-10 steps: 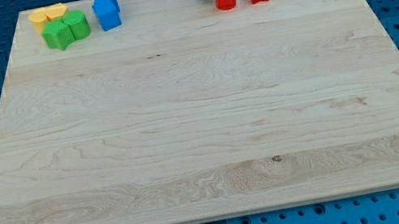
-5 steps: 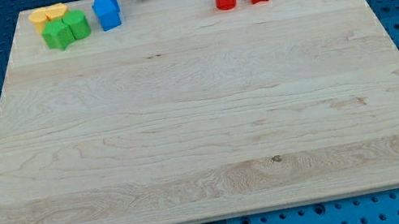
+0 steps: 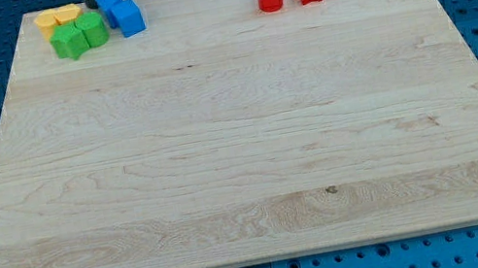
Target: Move the blue cube to the center
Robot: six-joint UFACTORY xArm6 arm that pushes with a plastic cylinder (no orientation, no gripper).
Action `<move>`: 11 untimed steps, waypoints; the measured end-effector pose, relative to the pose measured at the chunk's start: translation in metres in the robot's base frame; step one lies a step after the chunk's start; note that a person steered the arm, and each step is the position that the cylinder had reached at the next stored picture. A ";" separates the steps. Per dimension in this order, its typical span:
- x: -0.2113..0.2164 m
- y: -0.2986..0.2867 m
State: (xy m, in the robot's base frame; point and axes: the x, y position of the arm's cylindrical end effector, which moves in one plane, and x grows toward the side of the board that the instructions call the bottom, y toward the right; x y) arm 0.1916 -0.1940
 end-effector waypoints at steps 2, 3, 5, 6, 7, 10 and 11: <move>0.000 -0.010; 0.000 0.004; 0.023 0.020; 0.030 0.033; 0.034 0.053; 0.094 0.101; 0.130 0.108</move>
State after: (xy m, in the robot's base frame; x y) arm 0.3215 -0.0860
